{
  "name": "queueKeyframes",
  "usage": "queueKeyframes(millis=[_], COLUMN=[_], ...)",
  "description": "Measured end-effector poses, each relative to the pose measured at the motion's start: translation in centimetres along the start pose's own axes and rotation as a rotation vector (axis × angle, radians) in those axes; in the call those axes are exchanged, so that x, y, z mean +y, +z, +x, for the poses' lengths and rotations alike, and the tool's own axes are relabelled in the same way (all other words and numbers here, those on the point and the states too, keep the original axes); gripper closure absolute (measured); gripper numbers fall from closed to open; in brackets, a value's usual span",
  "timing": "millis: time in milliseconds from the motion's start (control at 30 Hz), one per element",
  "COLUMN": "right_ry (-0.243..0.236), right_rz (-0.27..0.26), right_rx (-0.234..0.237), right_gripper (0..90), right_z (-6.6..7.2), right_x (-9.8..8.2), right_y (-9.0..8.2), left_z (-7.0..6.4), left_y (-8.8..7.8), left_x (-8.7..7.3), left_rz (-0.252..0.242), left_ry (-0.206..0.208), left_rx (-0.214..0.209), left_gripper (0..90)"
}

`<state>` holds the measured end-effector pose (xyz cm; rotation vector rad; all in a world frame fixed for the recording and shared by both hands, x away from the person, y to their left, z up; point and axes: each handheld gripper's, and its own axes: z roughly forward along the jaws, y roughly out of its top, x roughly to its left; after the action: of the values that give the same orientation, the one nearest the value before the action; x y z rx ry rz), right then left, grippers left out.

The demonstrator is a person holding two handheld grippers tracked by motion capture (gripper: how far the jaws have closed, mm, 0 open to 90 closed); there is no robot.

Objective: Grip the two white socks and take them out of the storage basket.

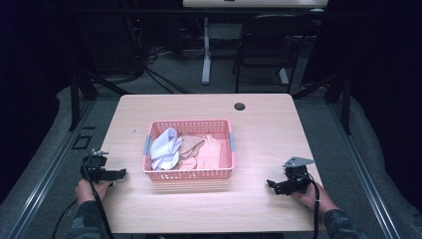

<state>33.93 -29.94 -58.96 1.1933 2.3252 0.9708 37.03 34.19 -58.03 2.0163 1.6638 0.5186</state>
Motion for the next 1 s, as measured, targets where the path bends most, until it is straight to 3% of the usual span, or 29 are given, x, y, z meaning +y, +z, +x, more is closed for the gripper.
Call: queueKeyframes(millis=[300,600,667,1000], right_ry=[-0.011,-0.009,-0.009,-0.009], right_rz=[0.012,0.006,0.006,0.008], right_rx=[0.001,0.007,0.007,0.002], right_gripper=[0.0,0.0,0.0,0.0], right_z=[-0.1,-0.1,-0.1,-0.1], right_x=[0.1,0.0,0.0,0.0], right_y=[-0.1,0.0,0.0,-0.1], left_z=[0.0,-0.1,-0.1,-0.3], left_y=[0.0,-0.1,-0.2,-1.2], left_x=[0.0,0.3,0.5,1.1], left_rz=[0.001,0.039,0.061,0.059], left_ry=[0.002,0.012,0.023,0.015], left_rx=[-0.001,-0.005,-0.014,-0.042], left_gripper=[0.0,0.1,0.2,0.3])
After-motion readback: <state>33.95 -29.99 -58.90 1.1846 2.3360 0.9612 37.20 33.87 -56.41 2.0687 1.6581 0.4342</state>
